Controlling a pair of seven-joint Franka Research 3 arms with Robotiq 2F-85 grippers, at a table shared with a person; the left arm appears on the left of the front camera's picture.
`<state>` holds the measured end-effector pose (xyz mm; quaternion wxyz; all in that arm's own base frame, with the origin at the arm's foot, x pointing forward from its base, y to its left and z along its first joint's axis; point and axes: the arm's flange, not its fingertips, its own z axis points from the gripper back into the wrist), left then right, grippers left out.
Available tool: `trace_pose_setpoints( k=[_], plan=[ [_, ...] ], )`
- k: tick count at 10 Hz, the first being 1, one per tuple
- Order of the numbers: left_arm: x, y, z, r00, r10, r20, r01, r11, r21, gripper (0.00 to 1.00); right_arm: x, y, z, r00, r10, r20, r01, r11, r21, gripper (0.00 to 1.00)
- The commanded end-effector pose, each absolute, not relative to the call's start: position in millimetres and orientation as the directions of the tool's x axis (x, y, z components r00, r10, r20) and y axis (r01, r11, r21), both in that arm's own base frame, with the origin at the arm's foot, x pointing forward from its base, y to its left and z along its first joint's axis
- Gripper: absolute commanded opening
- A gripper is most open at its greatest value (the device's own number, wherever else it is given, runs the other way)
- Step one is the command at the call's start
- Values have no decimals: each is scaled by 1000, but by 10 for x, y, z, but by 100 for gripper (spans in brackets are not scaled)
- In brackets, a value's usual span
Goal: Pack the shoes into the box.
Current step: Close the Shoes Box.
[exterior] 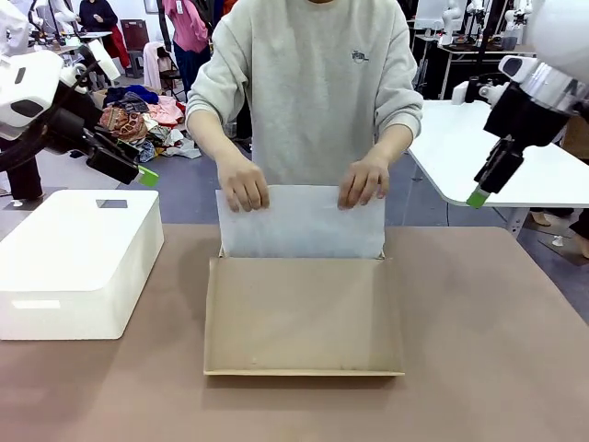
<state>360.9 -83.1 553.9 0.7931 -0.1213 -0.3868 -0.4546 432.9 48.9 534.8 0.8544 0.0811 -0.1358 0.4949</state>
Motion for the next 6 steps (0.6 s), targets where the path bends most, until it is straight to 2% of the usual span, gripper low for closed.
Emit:
trace_pose_setpoints(
  k=[1,2,4,5,6],
  plan=[
    [3608,-818,5522,275,-623,733,823,546,155,100,4256,369,5277,340,845,414,-934,353,48,100],
    [3608,-818,5522,275,-623,733,823,546,155,100,4246,368,5272,292,833,470,-953,296,67,100],
    [3608,-818,5522,275,-623,733,823,546,155,100,4238,349,5282,265,807,528,-961,269,72,100],
    [3608,-818,5522,275,-623,733,823,546,155,100,4239,324,5302,263,794,547,-961,264,79,92],
    [3608,-818,5522,275,-623,733,823,546,155,100,4242,299,5315,265,789,555,-961,261,89,75]
  ],
)
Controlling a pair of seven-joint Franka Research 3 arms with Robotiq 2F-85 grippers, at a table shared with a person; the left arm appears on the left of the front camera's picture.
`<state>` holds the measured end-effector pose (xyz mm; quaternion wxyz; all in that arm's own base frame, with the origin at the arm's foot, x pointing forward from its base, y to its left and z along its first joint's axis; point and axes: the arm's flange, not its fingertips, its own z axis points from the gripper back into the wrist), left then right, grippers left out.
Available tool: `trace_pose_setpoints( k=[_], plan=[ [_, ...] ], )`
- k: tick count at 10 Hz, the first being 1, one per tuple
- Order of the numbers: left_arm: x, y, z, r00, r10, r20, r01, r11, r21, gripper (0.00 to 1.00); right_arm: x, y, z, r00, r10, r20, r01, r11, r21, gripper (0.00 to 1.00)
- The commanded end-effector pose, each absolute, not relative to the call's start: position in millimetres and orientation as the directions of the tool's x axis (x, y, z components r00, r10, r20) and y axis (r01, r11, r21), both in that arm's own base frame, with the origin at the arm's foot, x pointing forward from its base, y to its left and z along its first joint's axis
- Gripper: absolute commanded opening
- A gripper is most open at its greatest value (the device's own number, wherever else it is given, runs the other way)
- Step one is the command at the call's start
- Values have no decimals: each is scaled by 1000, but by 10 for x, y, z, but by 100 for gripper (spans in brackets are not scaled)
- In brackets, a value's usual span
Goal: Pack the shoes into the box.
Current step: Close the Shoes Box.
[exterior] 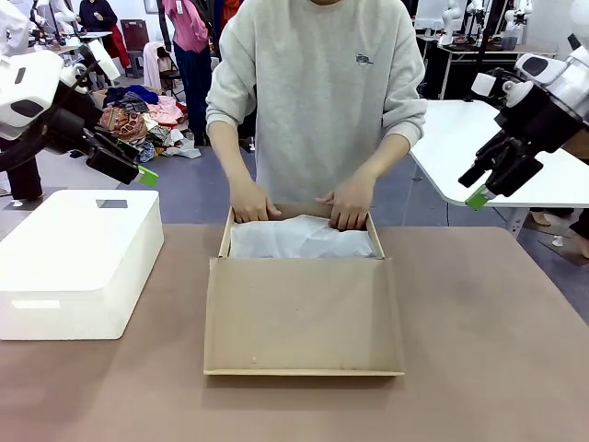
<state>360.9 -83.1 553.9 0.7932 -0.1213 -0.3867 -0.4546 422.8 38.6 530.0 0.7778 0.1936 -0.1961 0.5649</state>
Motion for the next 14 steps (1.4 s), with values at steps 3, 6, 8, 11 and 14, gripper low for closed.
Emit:
trace_pose_setpoints(
  k=[3,6,8,11,14],
  plan=[
    [3608,-818,5522,275,-623,733,823,546,155,100,4223,247,5340,259,769,585,-965,237,115,16],
    [3608,-818,5522,275,-623,733,823,546,155,100,4173,231,5282,246,756,607,-968,226,110,0],
    [3608,-818,5522,275,-623,733,823,546,155,100,4101,237,5182,227,740,634,-971,224,86,0],
    [3608,-818,5522,275,-623,733,823,546,155,100,3974,232,4917,191,712,676,-979,192,75,0],
    [3608,-818,5522,275,-623,733,823,546,155,100,3920,263,4685,241,709,662,-969,210,127,0]
  ],
)
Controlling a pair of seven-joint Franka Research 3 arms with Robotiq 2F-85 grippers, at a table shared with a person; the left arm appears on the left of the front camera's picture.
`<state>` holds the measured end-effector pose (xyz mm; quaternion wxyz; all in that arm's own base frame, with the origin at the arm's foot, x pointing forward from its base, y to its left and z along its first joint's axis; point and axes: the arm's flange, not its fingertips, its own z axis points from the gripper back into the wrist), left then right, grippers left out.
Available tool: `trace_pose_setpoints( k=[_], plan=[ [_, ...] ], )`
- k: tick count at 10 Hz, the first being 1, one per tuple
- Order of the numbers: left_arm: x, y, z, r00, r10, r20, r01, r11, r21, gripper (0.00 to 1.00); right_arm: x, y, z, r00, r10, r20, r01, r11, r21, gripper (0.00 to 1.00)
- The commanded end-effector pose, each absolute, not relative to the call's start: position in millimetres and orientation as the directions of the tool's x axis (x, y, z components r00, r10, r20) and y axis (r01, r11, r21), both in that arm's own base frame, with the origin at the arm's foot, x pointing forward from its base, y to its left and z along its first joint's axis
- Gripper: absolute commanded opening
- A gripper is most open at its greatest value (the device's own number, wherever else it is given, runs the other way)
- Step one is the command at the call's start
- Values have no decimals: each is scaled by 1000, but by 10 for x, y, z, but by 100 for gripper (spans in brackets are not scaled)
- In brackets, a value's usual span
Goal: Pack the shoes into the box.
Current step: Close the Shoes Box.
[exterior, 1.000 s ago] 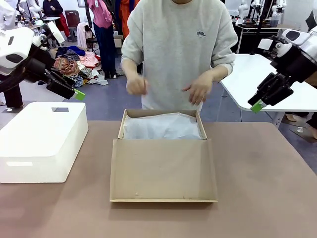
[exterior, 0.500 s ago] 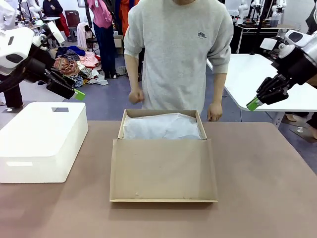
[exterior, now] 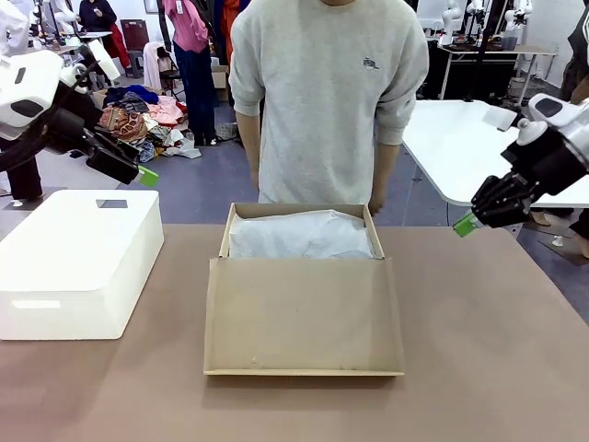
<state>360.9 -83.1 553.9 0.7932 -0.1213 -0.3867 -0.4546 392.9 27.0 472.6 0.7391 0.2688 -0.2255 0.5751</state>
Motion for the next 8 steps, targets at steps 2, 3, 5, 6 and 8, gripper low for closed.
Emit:
trace_pose_setpoints(
  k=[2,3,5,6,8],
  plan=[
    [3608,-818,5522,275,-623,733,823,546,155,100,3956,272,4819,224,729,646,-974,191,122,0],
    [3608,-818,5522,275,-623,733,823,546,155,100,3956,272,4819,224,729,646,-974,191,122,0],
    [3608,-818,5522,275,-623,733,823,546,155,100,3956,272,4819,224,729,646,-974,191,122,0],
    [3608,-818,5522,275,-623,733,823,546,155,100,3956,272,4819,224,729,646,-974,191,122,0],
    [3608,-818,5522,275,-623,733,823,546,155,100,3997,318,4695,180,736,653,-982,169,80,0]
  ],
)
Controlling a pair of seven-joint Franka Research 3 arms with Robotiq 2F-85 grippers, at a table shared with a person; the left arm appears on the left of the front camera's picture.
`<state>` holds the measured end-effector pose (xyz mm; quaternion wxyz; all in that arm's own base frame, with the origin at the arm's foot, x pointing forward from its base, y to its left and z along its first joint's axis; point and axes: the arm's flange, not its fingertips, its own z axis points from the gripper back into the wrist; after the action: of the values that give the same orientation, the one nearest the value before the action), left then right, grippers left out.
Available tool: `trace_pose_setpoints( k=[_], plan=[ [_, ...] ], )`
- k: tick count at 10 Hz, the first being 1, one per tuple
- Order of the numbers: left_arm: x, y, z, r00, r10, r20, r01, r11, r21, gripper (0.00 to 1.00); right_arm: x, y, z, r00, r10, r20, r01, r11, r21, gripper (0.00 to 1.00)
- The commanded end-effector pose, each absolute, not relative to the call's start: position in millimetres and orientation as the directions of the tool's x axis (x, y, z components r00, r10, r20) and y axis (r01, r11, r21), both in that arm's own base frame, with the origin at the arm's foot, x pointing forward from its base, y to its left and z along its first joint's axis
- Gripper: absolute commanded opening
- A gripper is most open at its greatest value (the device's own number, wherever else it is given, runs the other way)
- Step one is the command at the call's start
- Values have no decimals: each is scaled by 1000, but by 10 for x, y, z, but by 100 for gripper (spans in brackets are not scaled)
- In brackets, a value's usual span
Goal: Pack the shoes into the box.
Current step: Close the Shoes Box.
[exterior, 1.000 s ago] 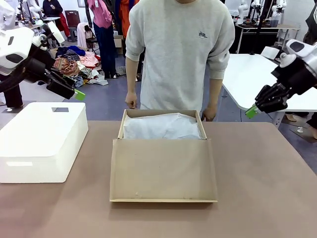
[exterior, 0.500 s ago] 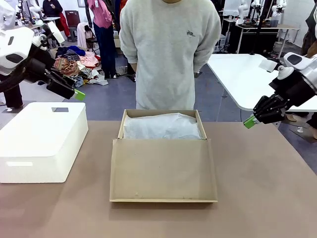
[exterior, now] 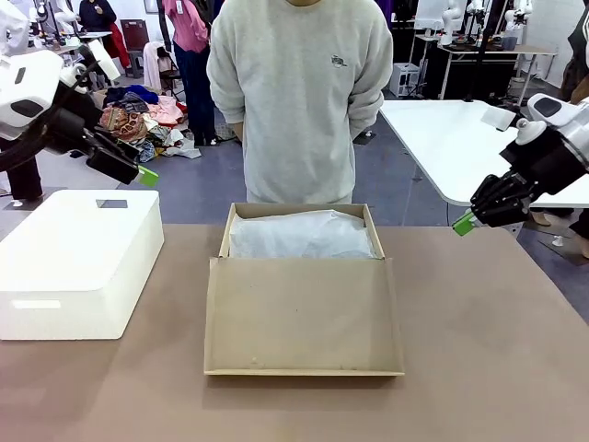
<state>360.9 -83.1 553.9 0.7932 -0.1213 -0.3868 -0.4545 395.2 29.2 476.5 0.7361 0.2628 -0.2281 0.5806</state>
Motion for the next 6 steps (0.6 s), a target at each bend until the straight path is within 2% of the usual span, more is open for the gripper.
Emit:
trace_pose_setpoints(
  k=[1,4,6],
  plan=[
    [3608,-818,5522,275,-623,733,823,546,155,100,4023,320,4578,138,732,667,-990,127,66,0],
    [3608,-818,5522,275,-623,733,823,546,155,100,4104,280,4223,54,696,716,-998,19,56,0],
    [3608,-818,5522,275,-623,733,823,546,155,100,4146,287,3951,83,679,729,-996,48,68,0]
  ],
)
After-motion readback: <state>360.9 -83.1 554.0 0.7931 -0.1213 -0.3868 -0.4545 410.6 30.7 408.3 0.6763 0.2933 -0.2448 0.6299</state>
